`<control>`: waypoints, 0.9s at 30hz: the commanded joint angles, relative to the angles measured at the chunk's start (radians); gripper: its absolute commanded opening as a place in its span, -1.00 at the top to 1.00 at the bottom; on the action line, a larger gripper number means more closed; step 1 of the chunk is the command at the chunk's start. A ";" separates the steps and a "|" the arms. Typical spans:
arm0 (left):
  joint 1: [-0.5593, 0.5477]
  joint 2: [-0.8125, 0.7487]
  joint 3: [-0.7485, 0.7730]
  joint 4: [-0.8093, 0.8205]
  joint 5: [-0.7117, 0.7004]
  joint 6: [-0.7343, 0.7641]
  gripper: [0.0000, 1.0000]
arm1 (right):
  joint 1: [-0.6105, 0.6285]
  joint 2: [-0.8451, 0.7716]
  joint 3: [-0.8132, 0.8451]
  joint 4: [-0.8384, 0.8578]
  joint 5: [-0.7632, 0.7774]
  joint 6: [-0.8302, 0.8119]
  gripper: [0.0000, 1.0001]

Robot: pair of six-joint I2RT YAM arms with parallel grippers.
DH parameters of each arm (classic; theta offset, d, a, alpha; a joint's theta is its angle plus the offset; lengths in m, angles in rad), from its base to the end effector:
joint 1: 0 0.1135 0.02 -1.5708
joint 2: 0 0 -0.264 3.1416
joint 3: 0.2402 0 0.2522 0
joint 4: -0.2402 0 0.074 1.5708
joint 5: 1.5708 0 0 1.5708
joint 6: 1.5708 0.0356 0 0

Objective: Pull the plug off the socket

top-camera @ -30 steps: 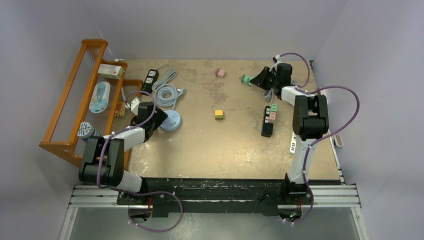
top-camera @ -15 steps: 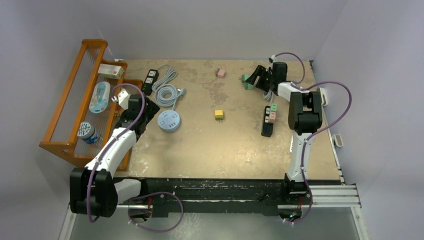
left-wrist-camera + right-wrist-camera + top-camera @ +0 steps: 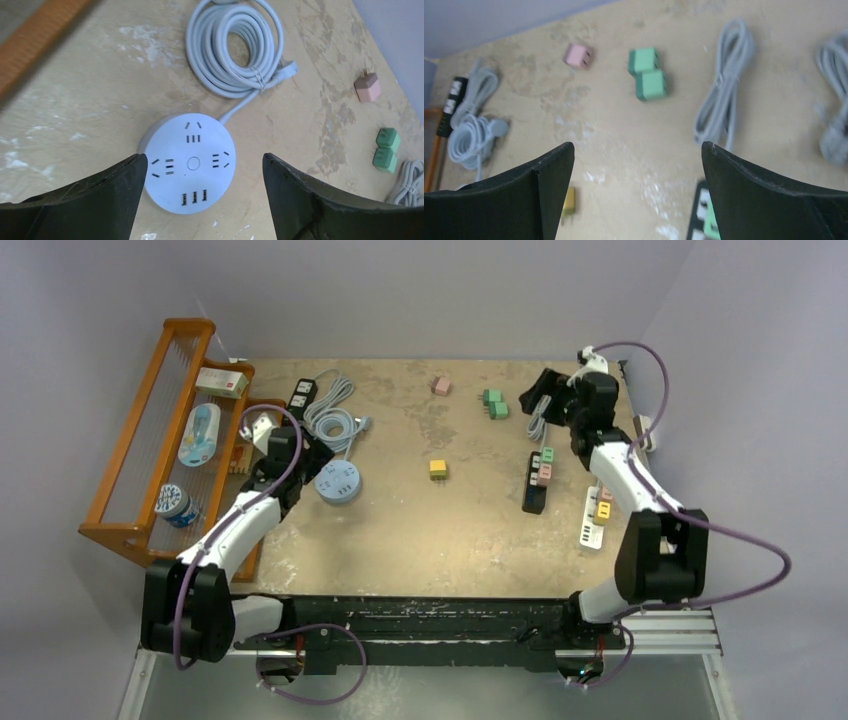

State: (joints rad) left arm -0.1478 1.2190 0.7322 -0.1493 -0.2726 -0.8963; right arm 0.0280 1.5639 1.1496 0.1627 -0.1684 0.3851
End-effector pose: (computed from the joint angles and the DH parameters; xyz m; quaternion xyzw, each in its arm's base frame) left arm 0.2593 -0.0289 0.2354 -0.3803 0.8009 -0.1174 0.4474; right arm 0.3719 0.0164 0.3066 0.0891 0.7841 0.1903 0.5840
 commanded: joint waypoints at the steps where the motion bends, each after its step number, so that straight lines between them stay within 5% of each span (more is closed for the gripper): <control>1: -0.085 0.070 0.002 0.135 0.001 0.028 -0.69 | 0.016 -0.084 -0.185 -0.130 0.165 0.010 -0.91; 12: -0.172 0.185 0.066 0.205 0.025 0.059 -0.74 | 0.024 -0.127 -0.258 -0.222 0.304 -0.034 -0.79; 20: -0.433 0.289 0.174 0.227 -0.026 0.092 -0.75 | 0.024 -0.051 -0.255 -0.157 0.308 0.000 -0.59; 23: -0.512 0.342 0.218 0.275 0.042 0.124 -0.75 | 0.024 -0.008 -0.220 -0.148 0.294 -0.005 -0.58; 27: -0.586 0.411 0.219 0.484 0.307 0.178 -0.75 | 0.024 0.041 -0.191 -0.122 0.295 -0.003 -0.55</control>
State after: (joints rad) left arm -0.6807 1.5867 0.9222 0.1097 -0.1902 -0.7883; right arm 0.0475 1.5856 0.8963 -0.0181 0.1177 0.3737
